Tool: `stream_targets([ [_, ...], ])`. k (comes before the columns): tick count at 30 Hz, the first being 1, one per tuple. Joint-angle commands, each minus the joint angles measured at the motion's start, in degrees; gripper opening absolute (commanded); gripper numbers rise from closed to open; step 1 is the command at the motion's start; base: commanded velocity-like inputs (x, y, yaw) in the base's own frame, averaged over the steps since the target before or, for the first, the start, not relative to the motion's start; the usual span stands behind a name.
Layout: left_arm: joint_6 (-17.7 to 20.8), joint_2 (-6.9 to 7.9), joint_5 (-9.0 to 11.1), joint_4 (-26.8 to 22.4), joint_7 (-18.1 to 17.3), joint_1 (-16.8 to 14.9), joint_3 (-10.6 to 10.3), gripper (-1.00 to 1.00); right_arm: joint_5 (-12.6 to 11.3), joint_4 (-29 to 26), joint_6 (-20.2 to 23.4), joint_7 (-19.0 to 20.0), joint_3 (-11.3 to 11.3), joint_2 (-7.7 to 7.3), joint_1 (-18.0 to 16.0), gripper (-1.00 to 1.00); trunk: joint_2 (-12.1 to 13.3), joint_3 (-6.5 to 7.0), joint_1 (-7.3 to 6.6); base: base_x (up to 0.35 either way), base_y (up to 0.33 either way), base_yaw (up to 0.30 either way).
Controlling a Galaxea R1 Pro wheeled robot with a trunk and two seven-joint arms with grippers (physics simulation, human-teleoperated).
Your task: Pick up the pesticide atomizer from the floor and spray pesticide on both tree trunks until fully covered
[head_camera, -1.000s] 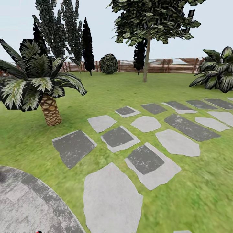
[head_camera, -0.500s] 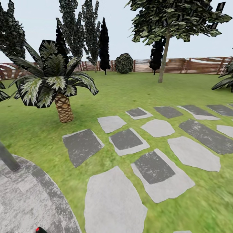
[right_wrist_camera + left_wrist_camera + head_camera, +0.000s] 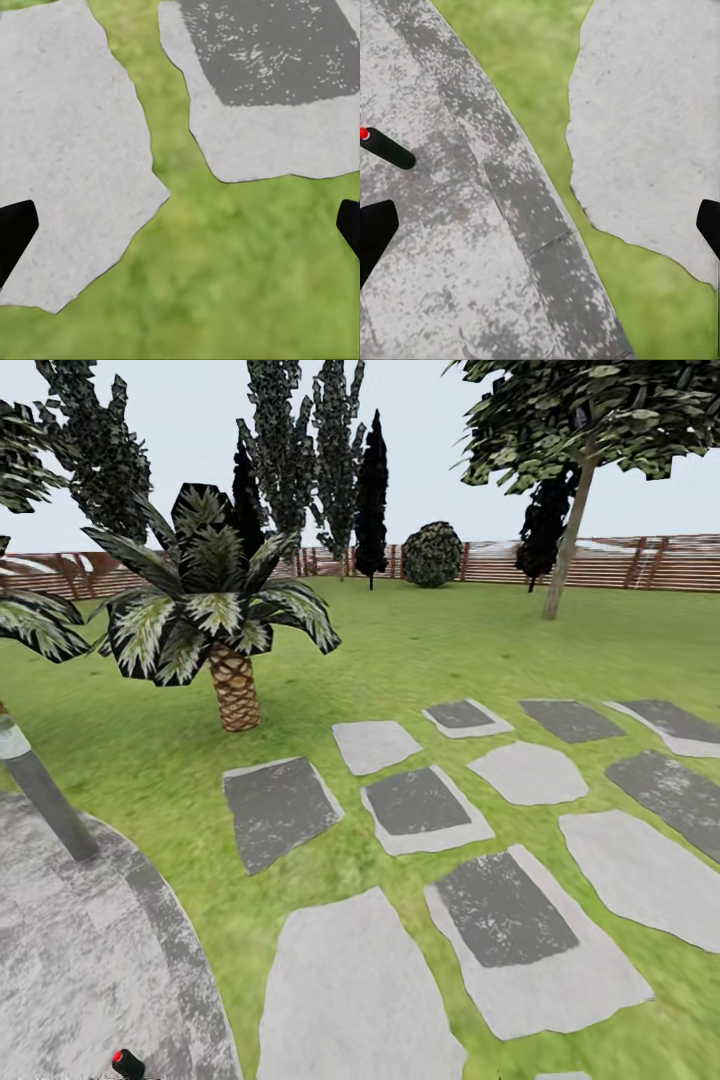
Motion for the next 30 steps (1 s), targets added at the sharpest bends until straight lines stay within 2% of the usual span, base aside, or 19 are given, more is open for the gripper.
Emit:
stream_targets([
  [1, -0.20, -0.03, -0.03, 0.06, 0.04, -0.06, 0.12, 1.00, 0.01, 0.02, -0.16, 0.02, 0.01, -0.01, -0.02, 1.00, -0.02, -0.08, 0.02, 0.198, -0.250, 0.279],
  [16, -0.21, -0.10, -0.01, 0.06, 0.01, -0.07, 0.09, 1.00, -0.07, -0.32, -0.14, 0.03, 0.01, 0.09, -0.02, 1.00, -0.02, -0.31, 0.02, 0.198, -0.250, 0.279],
  [24, -0.21, -0.10, -0.01, 0.06, 0.01, -0.07, 0.11, 1.00, 0.29, -0.12, -0.19, 0.03, 0.01, 1.98, -0.02, 1.00, -0.02, -0.74, 0.02, 0.198, -0.250, 0.257],
  [30, -0.21, -0.10, 0.03, 0.06, 0.01, -0.07, 0.12, 1.00, 0.33, -0.10, -0.17, 0.03, 0.01, 2.26, -0.02, 1.00, -0.02, -1.06, 0.02, 0.198, -0.250, 0.252],
])
